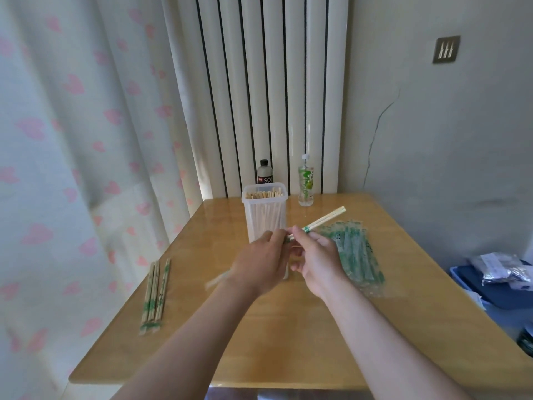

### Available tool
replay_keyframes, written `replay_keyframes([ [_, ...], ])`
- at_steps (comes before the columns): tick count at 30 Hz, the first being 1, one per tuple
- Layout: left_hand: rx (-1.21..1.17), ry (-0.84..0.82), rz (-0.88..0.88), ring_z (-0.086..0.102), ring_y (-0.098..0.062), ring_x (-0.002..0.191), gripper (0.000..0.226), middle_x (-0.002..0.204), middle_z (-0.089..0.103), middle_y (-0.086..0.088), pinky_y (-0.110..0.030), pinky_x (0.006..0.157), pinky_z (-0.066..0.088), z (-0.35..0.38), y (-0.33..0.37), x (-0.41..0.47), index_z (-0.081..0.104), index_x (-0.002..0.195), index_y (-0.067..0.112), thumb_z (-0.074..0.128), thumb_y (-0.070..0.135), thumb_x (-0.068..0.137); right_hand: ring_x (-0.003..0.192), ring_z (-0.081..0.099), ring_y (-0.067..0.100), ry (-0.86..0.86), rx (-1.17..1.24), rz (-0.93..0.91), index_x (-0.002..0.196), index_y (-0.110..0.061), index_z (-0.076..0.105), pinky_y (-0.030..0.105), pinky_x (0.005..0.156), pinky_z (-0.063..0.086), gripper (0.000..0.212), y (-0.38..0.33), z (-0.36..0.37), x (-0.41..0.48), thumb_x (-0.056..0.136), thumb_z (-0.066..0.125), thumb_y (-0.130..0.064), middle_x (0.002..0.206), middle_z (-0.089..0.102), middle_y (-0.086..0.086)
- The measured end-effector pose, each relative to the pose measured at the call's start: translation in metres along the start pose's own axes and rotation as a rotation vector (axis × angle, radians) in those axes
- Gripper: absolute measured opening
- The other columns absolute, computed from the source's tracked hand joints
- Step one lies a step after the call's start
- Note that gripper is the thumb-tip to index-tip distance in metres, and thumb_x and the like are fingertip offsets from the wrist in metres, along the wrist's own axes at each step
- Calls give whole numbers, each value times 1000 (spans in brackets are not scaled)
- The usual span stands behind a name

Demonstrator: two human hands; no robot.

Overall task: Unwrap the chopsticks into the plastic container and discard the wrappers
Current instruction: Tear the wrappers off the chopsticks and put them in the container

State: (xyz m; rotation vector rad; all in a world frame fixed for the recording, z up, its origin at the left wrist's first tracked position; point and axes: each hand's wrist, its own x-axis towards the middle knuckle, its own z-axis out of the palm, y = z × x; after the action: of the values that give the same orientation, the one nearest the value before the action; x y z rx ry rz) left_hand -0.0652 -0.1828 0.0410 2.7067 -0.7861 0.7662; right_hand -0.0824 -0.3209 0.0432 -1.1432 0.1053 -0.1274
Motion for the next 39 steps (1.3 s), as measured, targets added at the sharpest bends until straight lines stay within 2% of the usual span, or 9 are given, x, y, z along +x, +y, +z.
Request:
replay_keyframes([
  [5,166,102,104,56,-25,53,42,78,59,4,-28,43,41,5,-6,-2,55,106,20,20,42,103,64,60,16,116,134,-14,104,-6,76,30,53,43,22,-17,-23,0,100,64,-24,75,65,3],
  [9,213,73,148,47,-22,41,24,65,54,5,-26,36,39,4,-30,-10,55,92,19,38,35,99,64,60,18,225,251,-43,101,-4,72,31,55,46,20,-28,-50,5,102,60,-20,75,62,5],
  [15,103,137,-213,45,-19,49,21,60,49,8,-25,45,28,-19,-58,-16,51,83,18,41,27,99,67,58,22,347,254,-113,94,0,66,33,64,54,21,-32,-79,10,105,57,-14,75,56,10],
  [18,-116,148,-362,49,-19,57,23,63,52,5,-30,49,31,-35,-48,-5,49,83,19,41,26,103,67,59,21,325,170,-130,94,1,67,32,63,56,20,-27,-77,11,104,58,-13,75,57,11],
  [23,-374,161,-429,49,-17,57,23,69,60,-2,-31,53,37,-56,-27,11,55,95,21,39,33,106,67,65,20,260,-36,-205,94,0,69,32,62,58,17,-41,-53,14,101,64,-14,83,67,14],
  [30,-640,341,-521,45,-16,55,22,67,57,0,-35,55,39,-74,-37,39,56,89,21,42,29,103,62,68,17,224,-239,-585,90,-10,61,30,57,61,12,-127,14,24,102,61,-11,79,68,9],
  [36,-708,351,-544,45,-13,54,24,67,56,3,-30,54,39,-75,-41,55,58,97,17,40,31,105,68,72,28,245,-576,-797,90,-19,52,51,64,62,12,-149,63,56,93,63,-24,83,70,8],
  [38,-700,337,-538,44,-9,51,25,68,57,2,-21,48,37,-73,-43,56,58,102,16,39,31,106,71,69,26,222,-748,-826,95,-16,49,44,63,61,16,-142,72,67,95,62,-25,83,68,6],
  [39,-692,330,-531,44,-5,48,24,68,57,1,-16,44,34,-72,-44,57,58,102,16,38,30,106,71,67,22,215,-829,-839,100,-15,48,32,59,58,16,-138,74,71,96,62,-23,84,67,7],
])
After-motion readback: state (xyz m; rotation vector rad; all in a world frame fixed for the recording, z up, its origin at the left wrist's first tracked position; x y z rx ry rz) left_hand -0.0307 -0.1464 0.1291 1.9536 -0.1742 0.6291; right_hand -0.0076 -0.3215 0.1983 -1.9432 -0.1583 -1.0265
